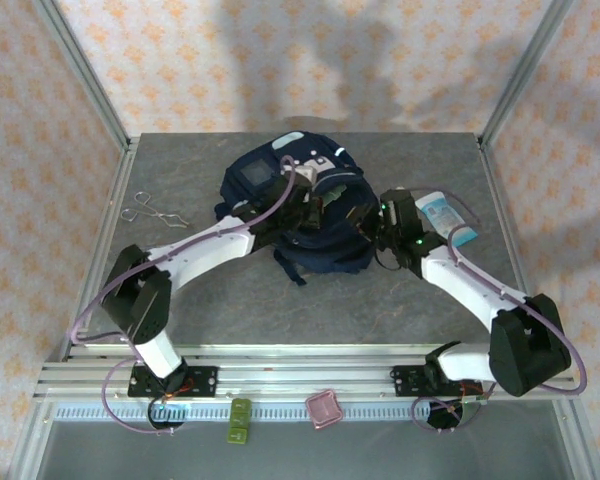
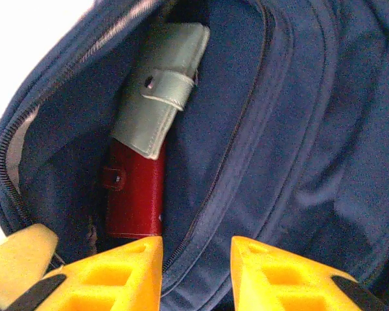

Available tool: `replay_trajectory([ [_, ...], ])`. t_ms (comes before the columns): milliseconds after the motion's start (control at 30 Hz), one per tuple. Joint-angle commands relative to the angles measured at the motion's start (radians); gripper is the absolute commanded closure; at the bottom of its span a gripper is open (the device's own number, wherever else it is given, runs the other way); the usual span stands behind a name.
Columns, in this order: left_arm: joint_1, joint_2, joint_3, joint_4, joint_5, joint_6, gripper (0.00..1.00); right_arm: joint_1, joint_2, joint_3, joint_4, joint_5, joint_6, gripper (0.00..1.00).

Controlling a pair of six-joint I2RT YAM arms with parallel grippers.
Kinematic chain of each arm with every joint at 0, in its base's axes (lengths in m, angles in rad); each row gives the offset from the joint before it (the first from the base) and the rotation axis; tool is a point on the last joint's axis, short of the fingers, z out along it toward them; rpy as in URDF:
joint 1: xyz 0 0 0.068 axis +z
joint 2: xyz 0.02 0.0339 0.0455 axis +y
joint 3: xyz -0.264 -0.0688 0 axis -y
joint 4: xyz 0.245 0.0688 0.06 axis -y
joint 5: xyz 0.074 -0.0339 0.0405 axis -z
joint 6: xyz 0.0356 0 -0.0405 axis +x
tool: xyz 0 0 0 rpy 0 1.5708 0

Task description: Pack books, pencil case, and school supplies into a backpack

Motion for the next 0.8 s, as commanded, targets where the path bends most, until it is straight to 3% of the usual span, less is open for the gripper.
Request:
replay_trajectory([
  [0, -0.039, 0.049, 0.082, 0.020, 0.131, -0.021, 0.81, 0.005, -0.015, -0.030, -0.019, 0.028, -0.015, 0.69],
  [167, -0.023, -0.096, -0.072, 0.080, 0.030, -0.046, 0.54, 0.031, -0.038, -0.059, -0.021, 0.039, -0.008, 0.68],
  [367, 0.112, -0.210, -0.239, 0.084, -0.028, -0.158, 0.47, 0.054, -0.080, -0.090, -0.032, 0.075, -0.006, 0.65],
  [467, 0.180, -0.174, -0.254, 0.082, 0.021, -0.185, 0.46, 0.059, -0.079, -0.092, -0.031, 0.068, -0.005, 0.65],
  [767, 0.199, -0.012, -0.129, 0.069, 0.052, -0.167, 0.45, 0.082, -0.095, -0.089, -0.030, 0.075, 0.002, 0.65],
])
